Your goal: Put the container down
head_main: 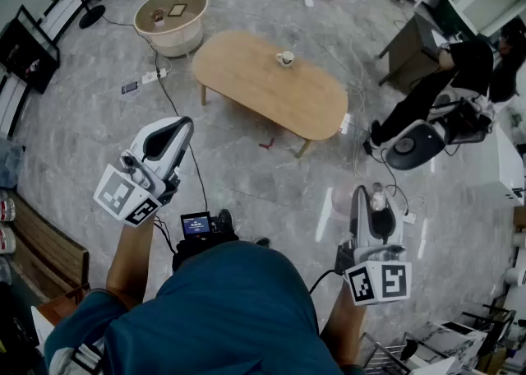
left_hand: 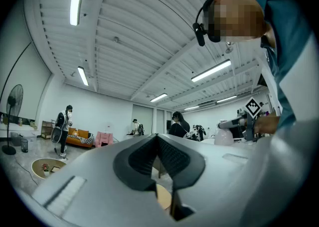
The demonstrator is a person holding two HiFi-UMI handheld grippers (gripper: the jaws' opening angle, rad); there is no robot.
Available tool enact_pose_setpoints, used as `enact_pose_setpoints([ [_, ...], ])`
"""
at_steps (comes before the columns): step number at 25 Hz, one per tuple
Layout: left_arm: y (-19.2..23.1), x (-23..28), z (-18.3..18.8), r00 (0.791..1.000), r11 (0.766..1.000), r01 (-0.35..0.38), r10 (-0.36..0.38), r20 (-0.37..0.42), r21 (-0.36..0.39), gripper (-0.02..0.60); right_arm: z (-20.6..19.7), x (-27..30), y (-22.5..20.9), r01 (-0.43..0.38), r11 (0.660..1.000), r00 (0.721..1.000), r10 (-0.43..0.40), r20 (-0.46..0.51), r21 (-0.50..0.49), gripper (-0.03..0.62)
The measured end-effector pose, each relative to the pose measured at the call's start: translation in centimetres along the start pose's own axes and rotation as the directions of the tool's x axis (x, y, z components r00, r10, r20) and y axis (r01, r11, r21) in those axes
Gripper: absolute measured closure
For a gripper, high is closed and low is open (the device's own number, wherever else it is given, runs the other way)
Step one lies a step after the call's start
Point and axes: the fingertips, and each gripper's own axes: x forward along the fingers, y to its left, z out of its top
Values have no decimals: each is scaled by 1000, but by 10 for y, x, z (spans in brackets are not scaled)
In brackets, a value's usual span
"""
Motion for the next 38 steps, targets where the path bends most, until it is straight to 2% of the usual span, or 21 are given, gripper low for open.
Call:
enact_pose_setpoints([
  [11,4,5,-6,1000,1000,10,-10,-6,-13,584,-2,5,-4,17,1000,1000,-17,-4,-2,455],
  [30,49,34,-23,997,996,74,-75,-17,-42,584,-2,57,-3,59,998,998,-59,-7,8,456],
  [35,53,50,-30,998,997,59,-60,-32,-43,584,-2,77,-20,41,999,999,-41,-15,7,456],
  [38,57,61,-30,999,999,25,-27,-40,-37,584,-2,94,-34,13,1000,1000,-13,-21,16,456],
])
